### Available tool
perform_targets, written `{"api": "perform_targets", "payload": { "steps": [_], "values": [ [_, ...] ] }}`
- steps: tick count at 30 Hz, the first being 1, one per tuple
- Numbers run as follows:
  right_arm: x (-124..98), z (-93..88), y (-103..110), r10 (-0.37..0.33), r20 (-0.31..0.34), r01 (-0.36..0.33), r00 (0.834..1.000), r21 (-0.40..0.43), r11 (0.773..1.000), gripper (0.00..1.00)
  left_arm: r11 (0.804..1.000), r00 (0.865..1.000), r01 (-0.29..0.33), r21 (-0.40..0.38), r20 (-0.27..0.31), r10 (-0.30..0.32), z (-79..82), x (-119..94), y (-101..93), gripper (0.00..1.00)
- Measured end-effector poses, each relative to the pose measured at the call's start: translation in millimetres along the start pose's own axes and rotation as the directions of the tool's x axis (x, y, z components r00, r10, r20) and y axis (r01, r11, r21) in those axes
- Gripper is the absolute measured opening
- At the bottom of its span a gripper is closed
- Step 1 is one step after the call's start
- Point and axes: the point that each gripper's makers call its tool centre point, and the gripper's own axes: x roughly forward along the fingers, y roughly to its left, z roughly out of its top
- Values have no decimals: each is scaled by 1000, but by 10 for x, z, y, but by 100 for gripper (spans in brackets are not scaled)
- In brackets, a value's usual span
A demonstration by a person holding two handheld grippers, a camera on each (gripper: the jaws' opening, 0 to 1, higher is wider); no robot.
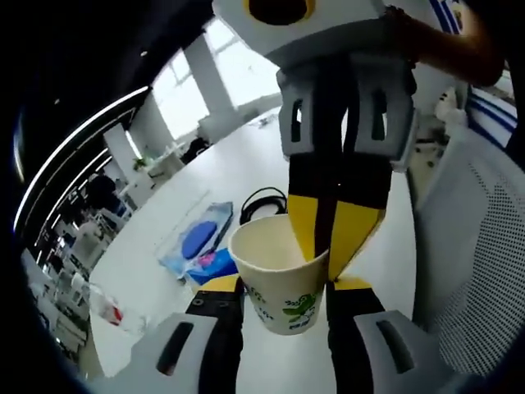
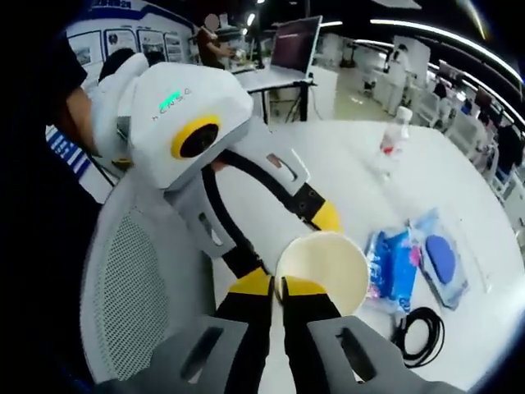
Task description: Arrange the tabletop items into an orderly group along one side of the table until the central work area is clear of visible clutter.
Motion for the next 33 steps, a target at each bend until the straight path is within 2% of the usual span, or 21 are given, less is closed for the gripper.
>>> {"api": "perform_targets", "payload": {
  "steps": [2,7,12,16,20,28,33],
  "values": [
    [-20,14,-9,-1,22,0,1000,43,999,2,1000,1000,-3,-20,2,3,-5,-8,9,38],
    [-74,15,-47,-21,56,16,998,89,996,5,997,1000,-13,-73,20,15,-5,-39,33,38],
    [-144,81,-98,-52,133,28,990,176,984,11,992,999,-20,-127,42,26,-1,-60,62,38],
    [-226,126,-188,-114,192,74,975,207,976,26,990,999,-23,-140,45,29,-7,-64,56,38],
    [-291,137,-248,-153,234,91,960,257,962,38,987,998,-23,-157,50,31,-6,-64,50,38],
    [-371,77,-381,-225,258,134,940,328,935,60,983,997,-34,-181,59,46,7,-44,75,38],
    [-424,73,-423,-266,287,155,921,356,921,73,976,995,-56,-209,71,72,-2,-57,137,38]
  ]
}}
